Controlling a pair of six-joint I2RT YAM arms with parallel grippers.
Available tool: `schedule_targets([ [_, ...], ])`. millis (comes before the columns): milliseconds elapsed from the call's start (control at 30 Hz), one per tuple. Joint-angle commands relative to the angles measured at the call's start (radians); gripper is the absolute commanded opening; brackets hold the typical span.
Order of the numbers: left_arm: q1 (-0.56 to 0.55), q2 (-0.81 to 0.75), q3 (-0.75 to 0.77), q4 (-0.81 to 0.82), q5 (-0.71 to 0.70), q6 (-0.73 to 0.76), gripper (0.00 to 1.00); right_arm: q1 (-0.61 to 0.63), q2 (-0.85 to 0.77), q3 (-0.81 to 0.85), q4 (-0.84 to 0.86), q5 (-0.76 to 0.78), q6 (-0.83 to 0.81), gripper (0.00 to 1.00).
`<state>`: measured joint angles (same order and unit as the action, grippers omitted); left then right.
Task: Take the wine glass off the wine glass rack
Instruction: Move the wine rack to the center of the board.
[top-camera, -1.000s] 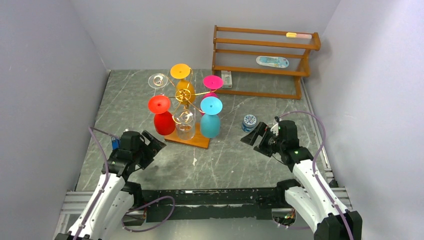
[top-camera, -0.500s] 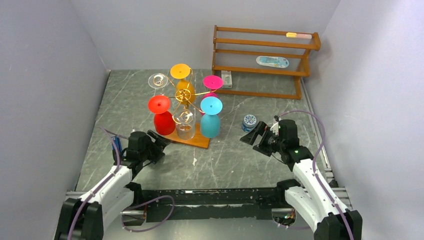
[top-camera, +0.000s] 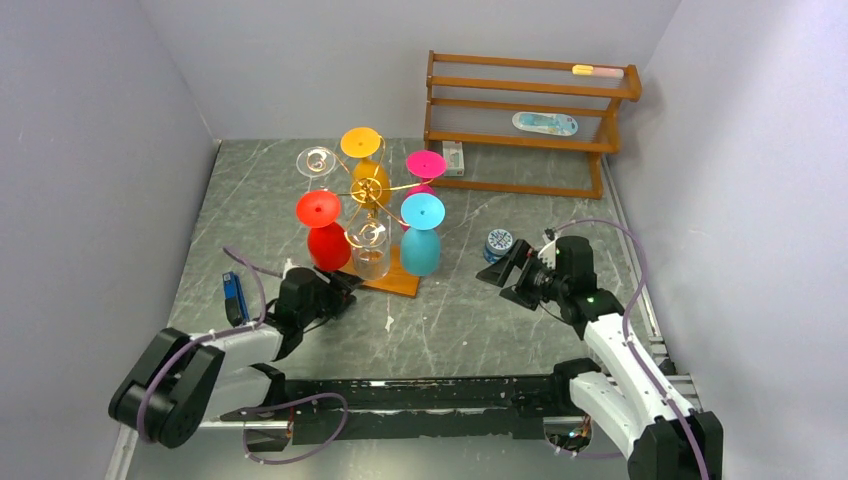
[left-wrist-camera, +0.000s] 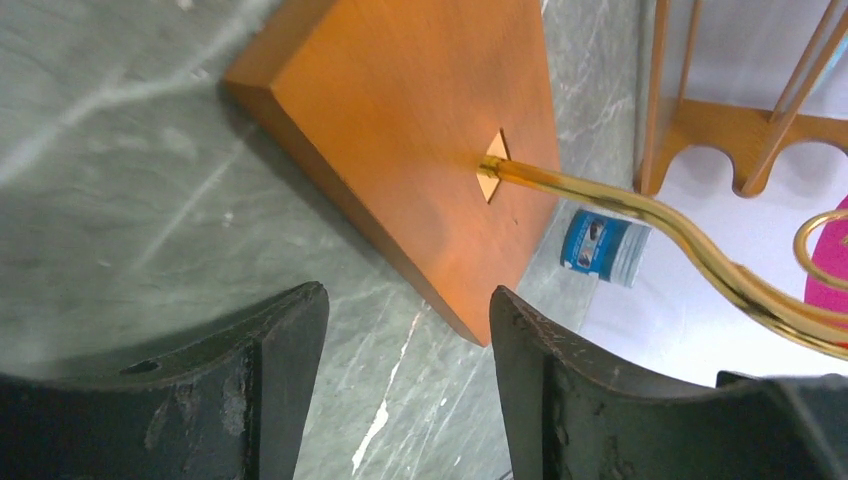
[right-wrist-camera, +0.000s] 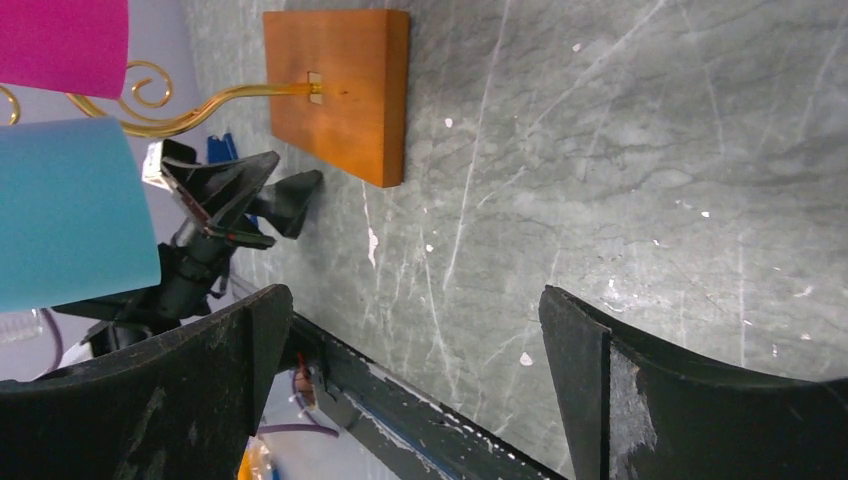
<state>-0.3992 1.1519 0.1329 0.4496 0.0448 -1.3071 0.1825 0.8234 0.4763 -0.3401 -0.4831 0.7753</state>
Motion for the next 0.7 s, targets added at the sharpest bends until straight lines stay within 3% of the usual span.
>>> schedule_targets([
  [0, -0.099, 0.093, -0.041, 0.157, -0.12, -0.096, 0.67, -0.001, 0.008, -0.032, 0.06, -0.061, 0.03, 1.0],
  [300, -0.281, 0.335, -0.04, 0.406, -0.3, -0.274, 0.69, 0.0, 0.021, -0.041, 0.042, -0.061, 0.017, 1.0],
  [500, -0.324, 0.522, 0.0, 0.617, -0.342, -0.318, 0.68, -0.002, 0.019, -0.026, 0.011, -0.055, 0.002, 1.0],
  [667, -0.335, 0.611, 0.058, 0.654, -0.344, -0.331, 0.67, -0.002, 0.004, -0.018, -0.008, -0.049, 0.0, 1.0],
])
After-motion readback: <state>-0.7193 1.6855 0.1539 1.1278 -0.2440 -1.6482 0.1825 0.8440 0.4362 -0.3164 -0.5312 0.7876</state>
